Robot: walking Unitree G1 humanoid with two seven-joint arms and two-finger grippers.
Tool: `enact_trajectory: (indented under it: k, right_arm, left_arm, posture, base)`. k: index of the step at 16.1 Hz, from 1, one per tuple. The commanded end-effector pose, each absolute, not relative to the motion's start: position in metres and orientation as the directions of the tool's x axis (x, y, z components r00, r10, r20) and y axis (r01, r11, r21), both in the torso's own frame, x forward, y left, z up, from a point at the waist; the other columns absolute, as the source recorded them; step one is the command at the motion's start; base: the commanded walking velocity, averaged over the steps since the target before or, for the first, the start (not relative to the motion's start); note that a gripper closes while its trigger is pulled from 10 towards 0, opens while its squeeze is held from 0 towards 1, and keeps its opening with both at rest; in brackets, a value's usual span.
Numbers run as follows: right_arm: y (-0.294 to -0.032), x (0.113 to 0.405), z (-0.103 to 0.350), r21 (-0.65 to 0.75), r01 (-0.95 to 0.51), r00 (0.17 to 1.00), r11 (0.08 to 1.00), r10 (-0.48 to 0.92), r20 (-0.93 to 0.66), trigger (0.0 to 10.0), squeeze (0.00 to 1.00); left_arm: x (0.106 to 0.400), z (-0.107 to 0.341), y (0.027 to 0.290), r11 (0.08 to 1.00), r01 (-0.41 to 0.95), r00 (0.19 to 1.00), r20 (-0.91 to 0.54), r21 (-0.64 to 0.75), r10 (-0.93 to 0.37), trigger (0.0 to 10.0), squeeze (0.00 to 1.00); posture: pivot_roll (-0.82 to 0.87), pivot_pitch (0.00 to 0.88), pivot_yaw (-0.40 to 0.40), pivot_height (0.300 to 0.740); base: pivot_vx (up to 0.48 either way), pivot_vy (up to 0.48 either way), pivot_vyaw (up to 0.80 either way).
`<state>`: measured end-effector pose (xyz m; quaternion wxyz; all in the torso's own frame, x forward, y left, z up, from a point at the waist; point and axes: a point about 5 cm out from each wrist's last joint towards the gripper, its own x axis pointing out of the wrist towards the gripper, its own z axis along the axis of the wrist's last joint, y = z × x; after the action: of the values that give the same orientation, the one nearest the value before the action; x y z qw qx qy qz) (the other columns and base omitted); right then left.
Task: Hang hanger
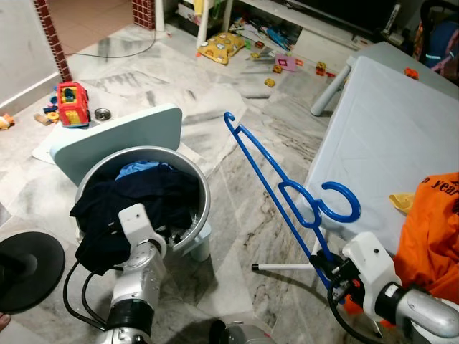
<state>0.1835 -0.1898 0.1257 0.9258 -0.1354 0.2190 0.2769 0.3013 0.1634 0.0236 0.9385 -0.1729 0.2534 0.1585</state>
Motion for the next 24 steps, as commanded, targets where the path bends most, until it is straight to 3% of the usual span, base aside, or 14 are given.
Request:
enact_trajectory:
  k: [1, 11, 19, 24]
  right_arm:
    - [-0.194, 0.182, 0.131, -0.148, -0.561, 0.76, 0.814, 0.436, -0.483, 10.0, 0.0]
    - [-0.191, 0.196, 0.13, -0.167, -0.535, 0.79, 0.828, 0.419, -0.448, 10.0, 0.0]
    - [-0.19, 0.201, 0.129, -0.182, -0.526, 0.802, 0.831, 0.412, -0.432, 10.0, 0.0]
    - [-0.188, 0.205, 0.128, -0.185, -0.528, 0.804, 0.829, 0.417, -0.424, 10.0, 0.0]
  left_arm:
    - [0.294, 0.011, 0.165, 0.872, -0.426, 0.781, -0.584, -0.241, 0.22, 0.0, 0.0]
    - [0.298, 0.029, 0.189, 0.833, -0.511, 0.818, -0.418, -0.211, 0.396, 0.0, 0.0]
    - [0.307, 0.069, 0.164, 0.944, -0.325, 0.941, -0.121, -0.063, 0.316, 0.0, 0.0]
    - [0.309, 0.093, 0.151, 0.959, -0.262, 0.965, -0.014, -0.105, 0.262, 0.0, 0.0]
  posture:
    - [-0.41, 0.209, -0.199, 0.74]
    - [-0.38, 0.185, -0.181, 0.74]
    - [-0.37, 0.179, -0.179, 0.74]
    - [-0.36, 0.179, -0.175, 0.74]
  base:
    - [0.0, 0.0, 0.0]
    - [0.0, 0.0, 0.0]
    - [0.0, 0.0, 0.0]
    - [0.0, 0.0, 0.0]
